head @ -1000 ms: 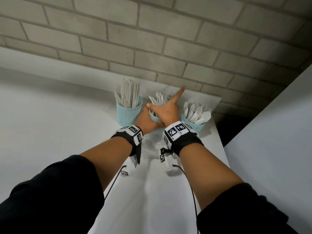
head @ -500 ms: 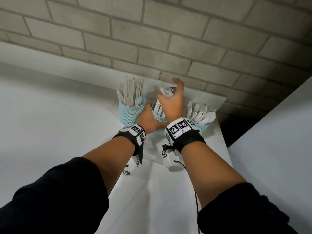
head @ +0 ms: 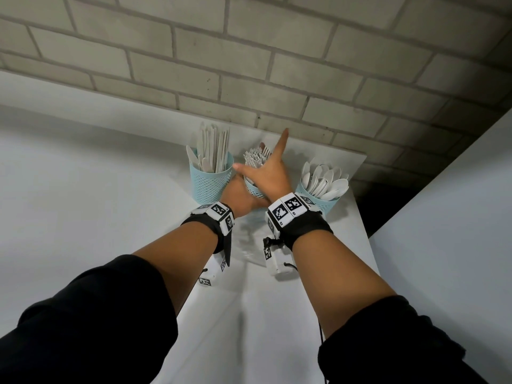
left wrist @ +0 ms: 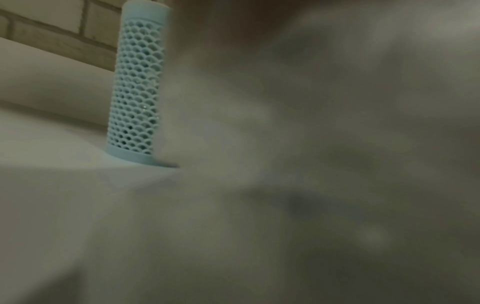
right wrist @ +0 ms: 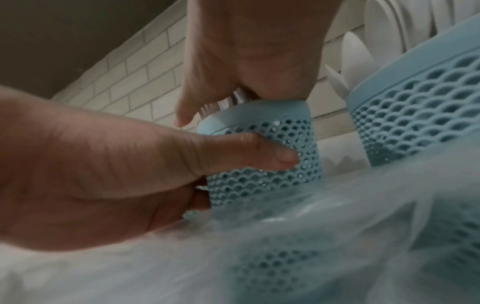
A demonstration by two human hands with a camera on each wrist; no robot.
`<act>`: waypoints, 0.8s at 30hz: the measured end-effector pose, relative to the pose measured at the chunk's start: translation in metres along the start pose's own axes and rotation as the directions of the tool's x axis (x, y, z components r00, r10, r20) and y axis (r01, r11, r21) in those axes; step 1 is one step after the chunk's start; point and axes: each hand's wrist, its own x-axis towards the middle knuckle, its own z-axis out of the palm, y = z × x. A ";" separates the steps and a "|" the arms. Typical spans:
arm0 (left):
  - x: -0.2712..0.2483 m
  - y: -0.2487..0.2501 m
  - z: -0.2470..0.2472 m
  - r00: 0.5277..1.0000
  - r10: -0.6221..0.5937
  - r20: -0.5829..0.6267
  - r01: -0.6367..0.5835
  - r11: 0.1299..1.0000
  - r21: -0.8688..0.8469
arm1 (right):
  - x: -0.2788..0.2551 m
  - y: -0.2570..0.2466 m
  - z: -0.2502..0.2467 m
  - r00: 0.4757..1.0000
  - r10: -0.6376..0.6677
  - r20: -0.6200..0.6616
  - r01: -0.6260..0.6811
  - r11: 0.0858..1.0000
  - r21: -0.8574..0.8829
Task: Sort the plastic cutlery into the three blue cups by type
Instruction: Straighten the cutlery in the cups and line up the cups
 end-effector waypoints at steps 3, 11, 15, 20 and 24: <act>0.002 -0.004 0.001 1.000 -0.007 -0.001 0.007 1.000 0.007 | 0.004 0.000 -0.001 0.993 0.017 -0.120 -0.017 1.000 -0.001; 0.002 -0.002 0.001 0.999 -0.039 0.013 0.039 0.999 0.032 | -0.001 -0.002 0.000 0.999 -0.047 -0.012 0.045 0.991 -0.129; 0.004 -0.007 0.002 0.999 -0.053 -0.012 0.053 0.998 0.027 | 0.003 0.000 0.001 0.999 -0.041 -0.018 0.039 0.995 -0.097; 0.003 -0.007 0.001 0.999 -0.018 -0.027 0.019 1.000 0.013 | 0.005 0.003 -0.005 0.952 0.063 -0.298 0.001 0.978 0.208; 0.001 -0.005 0.001 1.000 -0.013 -0.026 0.012 1.000 -0.016 | 0.004 0.005 -0.002 0.924 0.047 -0.379 0.078 0.948 0.309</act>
